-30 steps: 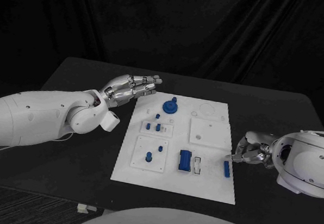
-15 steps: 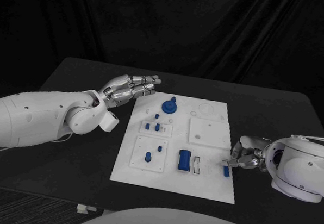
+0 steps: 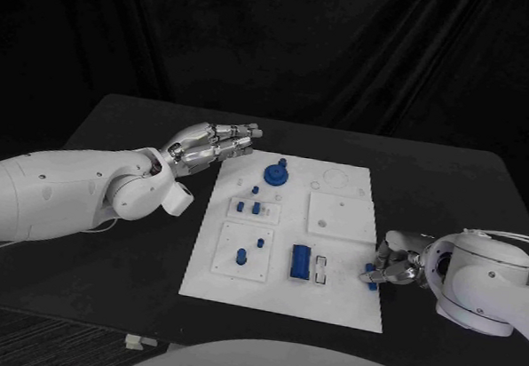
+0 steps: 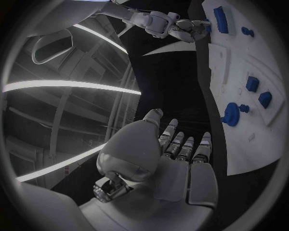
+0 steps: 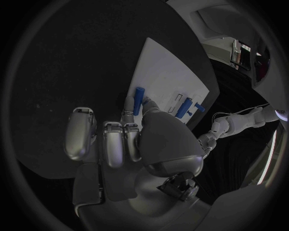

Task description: Assemble the parts on the task board

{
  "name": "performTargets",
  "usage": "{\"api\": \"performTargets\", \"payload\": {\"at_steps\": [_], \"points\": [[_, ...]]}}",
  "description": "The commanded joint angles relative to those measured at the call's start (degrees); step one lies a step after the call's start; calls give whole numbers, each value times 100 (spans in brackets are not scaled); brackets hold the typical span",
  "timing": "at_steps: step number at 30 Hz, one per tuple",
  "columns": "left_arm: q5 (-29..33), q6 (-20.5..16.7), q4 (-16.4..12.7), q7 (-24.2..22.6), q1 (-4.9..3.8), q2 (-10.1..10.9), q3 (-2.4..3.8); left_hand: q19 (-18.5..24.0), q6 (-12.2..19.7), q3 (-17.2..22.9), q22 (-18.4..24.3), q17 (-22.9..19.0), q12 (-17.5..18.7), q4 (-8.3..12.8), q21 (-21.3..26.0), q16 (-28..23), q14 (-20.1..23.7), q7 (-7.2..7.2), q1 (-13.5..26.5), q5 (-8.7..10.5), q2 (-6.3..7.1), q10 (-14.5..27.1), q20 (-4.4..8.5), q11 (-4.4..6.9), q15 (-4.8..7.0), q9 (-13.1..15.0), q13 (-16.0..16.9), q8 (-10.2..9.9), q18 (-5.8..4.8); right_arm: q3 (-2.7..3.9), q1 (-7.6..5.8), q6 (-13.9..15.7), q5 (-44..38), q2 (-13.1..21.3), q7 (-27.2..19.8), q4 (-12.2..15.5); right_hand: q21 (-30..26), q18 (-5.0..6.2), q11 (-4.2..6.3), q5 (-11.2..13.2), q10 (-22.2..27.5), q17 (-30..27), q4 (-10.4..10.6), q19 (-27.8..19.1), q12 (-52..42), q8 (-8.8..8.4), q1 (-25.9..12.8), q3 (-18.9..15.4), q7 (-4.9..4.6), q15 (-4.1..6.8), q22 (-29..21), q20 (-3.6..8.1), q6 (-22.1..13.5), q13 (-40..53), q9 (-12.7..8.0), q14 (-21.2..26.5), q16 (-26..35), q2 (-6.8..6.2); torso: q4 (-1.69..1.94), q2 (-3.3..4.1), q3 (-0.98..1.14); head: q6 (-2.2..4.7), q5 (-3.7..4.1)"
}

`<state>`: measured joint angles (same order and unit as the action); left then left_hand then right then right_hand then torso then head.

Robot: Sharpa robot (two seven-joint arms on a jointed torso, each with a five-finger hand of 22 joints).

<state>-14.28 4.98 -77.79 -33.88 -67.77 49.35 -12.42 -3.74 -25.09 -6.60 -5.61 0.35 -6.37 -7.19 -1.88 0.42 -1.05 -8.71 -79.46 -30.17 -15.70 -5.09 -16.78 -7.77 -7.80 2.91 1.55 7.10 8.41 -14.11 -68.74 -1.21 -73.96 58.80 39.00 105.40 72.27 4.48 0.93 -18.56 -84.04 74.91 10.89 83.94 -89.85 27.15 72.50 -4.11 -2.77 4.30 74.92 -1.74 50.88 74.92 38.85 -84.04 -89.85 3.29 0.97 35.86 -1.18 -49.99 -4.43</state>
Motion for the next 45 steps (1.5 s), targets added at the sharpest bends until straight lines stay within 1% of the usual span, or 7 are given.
{"api": "performTargets", "payload": {"at_steps": [1, 15, 18, 22, 33, 39, 45], "points": [[40, 53, -10, -69, 11, -12, 5, -37, -11, 37, 7, 3, -31, -3, -21, 26, 13, -35, -64, -28, -11, 6, -2, -34, -40, 6, 5, 21, 69, -7, 66, -24, -61, -14, 229, -36, -9, -80, 25, -184, -596, 1509, -159, 28, -15, -145, 209, 142, -2, 35, 1020, 11, 49, 1508, -172, -596, -15, -12, -8, -1, 1, -1, -19], [40, 63, -14, -65, 24, 1, 5, -37, -6, 50, 9, 3, -33, 1, -20, 26, 14, -37, -75, -40, -12, 6, -1, -36, -39, 4, 5, 19, 69, -6, 142, 559, -61, 27, 29, 61, -37, -77, -55, -960, -596, 1509, -918, 8, -15, -472, 819, 917, -90, -3, 1015, -18, 266, 1508, -600, -596, -15, -151, 4, -3, 1, -1, -26], [40, 64, -15, -64, 27, 0, 5, -37, -6, 50, 9, 3, -33, 1, -20, 26, 14, -37, -75, -40, -12, 6, -1, -36, -39, 4, 5, 19, 69, -5, 139, 718, -43, 86, -2, 143, -17, -79, -84, -712, -596, 1509, -1063, 11, -15, -558, 749, 1225, -119, -27, 1020, -38, 360, 1508, -730, -596, -15, -193, 3, -2, 5, -1, -36], [40, 65, -15, -61, 30, -4, 5, -36, -3, 59, 11, 2, -33, 5, -20, 24, 16, -37, -83, -47, -13, 7, -1, -37, -38, 4, 5, 18, 69, -4, 13, 965, 264, 206, -50, 304, 27, -84, -99, -693, -596, 1509, -1263, 21, -15, -756, 391, 1833, -129, -42, 1028, -63, 560, 1508, -997, -596, -15, -360, -2, -7, 10, -1, -52], [40, 62, -10, -52, 33, -22, 5, -36, -3, 59, 11, 2, -33, 5, -20, 24, 16, -37, -83, -47, -13, 7, -1, -37, -38, 4, 5, 18, 69, -3, -505, 1204, 2540, 237, -128, 464, 41, -85, -82, -666, -596, 1509, -1294, 21, -15, -886, 80, 2118, -115, -50, 1029, -69, 672, 1508, -1156, -596, -15, -439, 13, -8, 2, -1, -29], [40, 71, -13, -52, 34, -40, 5, -36, -3, 59, 11, 2, -33, 5, -20, 24, 16, -37, -83, -47, -13, 7, -1, -37, -38, 4, 5, 18, 69, -5, -556, 1105, 3633, 30, -221, 315, -14, -73, -84, -652, -596, 1509, -1294, -2, -15, -916, 31, 2160, -120, -48, 1014, -70, 659, 1508, -1183, -596, -15, -437, 7, 1, -5, -1, -47], [40, 75, -15, -50, 34, -44, 5, -36, -3, 59, 11, 2, -33, 5, -20, 24, 16, -37, -83, -47, -13, 7, -1, -37, -38, 4, 5, 18, 69, -6, -422, 978, 4010, -178, -234, 115, -52, -66, -89, -613, -596, 1509, -1284, -20, -15, -946, -38, 2193, -126, -55, 1003, -75, 643, 1508, -1211, -596, -15, -437, 7, 3, -8, -1, -43]]}}
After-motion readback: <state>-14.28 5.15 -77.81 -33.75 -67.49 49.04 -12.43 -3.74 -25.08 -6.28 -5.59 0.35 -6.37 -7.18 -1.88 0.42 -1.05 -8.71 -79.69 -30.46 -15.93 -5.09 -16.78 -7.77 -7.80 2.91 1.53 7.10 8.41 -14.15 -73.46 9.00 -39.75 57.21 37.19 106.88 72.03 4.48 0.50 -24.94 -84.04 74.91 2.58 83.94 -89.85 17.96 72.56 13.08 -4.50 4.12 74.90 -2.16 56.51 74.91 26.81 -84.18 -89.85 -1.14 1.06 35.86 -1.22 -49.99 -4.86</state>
